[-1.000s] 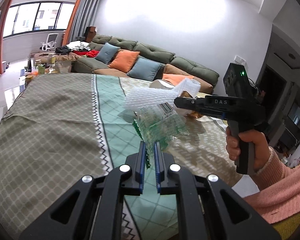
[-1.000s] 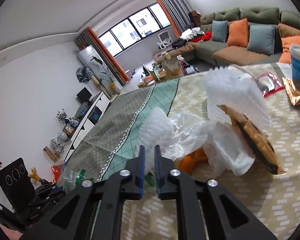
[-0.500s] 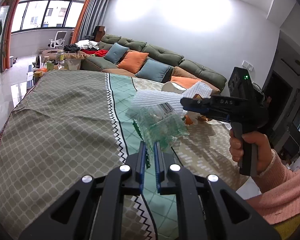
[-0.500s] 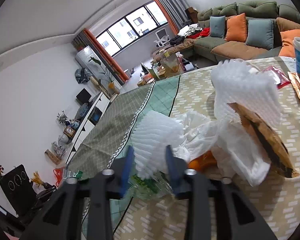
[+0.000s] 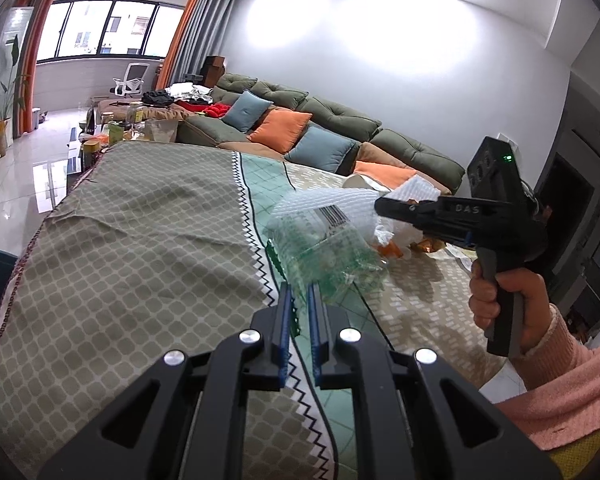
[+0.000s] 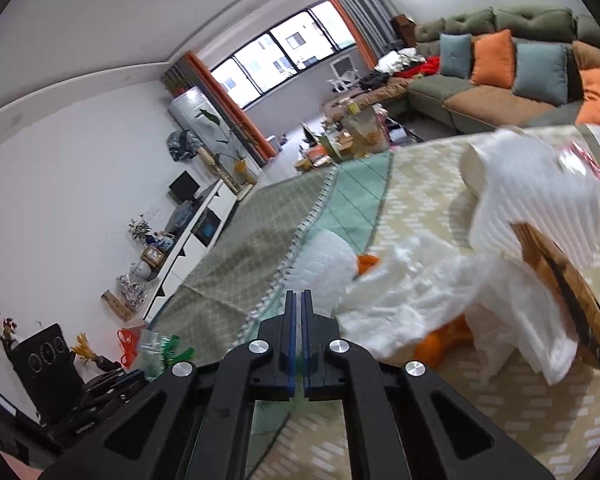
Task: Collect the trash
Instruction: 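Hold the bottle in the left tool while the right tool grasps a white foam net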
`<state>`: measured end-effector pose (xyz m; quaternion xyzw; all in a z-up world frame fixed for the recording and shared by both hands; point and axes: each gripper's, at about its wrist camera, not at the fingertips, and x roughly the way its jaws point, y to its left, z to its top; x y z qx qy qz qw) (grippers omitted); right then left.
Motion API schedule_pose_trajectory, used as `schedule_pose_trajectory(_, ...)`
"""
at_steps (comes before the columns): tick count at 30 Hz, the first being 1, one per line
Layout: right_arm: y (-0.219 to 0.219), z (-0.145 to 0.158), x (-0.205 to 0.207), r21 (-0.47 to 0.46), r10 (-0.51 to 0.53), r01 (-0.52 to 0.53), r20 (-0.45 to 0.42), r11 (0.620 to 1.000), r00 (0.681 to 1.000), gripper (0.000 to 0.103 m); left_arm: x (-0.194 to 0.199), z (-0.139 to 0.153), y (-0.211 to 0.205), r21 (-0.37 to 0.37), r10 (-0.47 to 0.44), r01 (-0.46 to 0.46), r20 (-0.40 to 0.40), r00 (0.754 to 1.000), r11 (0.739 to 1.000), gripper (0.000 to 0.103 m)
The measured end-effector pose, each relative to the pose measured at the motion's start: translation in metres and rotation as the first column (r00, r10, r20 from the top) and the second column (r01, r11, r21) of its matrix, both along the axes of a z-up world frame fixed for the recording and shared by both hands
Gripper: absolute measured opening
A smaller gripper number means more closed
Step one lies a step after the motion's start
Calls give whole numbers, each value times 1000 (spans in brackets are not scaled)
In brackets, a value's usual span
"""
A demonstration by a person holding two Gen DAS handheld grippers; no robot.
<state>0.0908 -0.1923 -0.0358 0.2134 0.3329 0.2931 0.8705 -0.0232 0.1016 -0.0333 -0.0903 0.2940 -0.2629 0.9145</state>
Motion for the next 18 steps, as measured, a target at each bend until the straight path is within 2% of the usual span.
schedule_pose_trajectory(6,15,15,0,7,48,-48,42,999,998,0,-2,3,13,1,35,-35,12,999,999,10)
schedule_pose_trajectory(10,20,22,2,-41,50,-47,62,998,997,4,-4,5,21,-3,57,-57,18,998,998,10)
schedule_pose_trajectory(11,20,22,5,-76,28,-23,57,997,998,10,-4,5,23,-2,60,-60,17,998,998,10)
schedule_pose_trajectory(12,20,20,10,-101,17,-12,47,995,999,28,-4,5,24,-2,62,-62,17,998,998,10)
schedule_pose_trajectory(14,17,13,20,-136,-16,18,19,991,1000,39,-4,4,27,-5,69,-69,15,998,998,10)
schedule_pose_trajectory(18,16,-6,33,-196,-28,19,-46,980,999,42,-4,1,33,-13,83,-83,8,997,997,10)
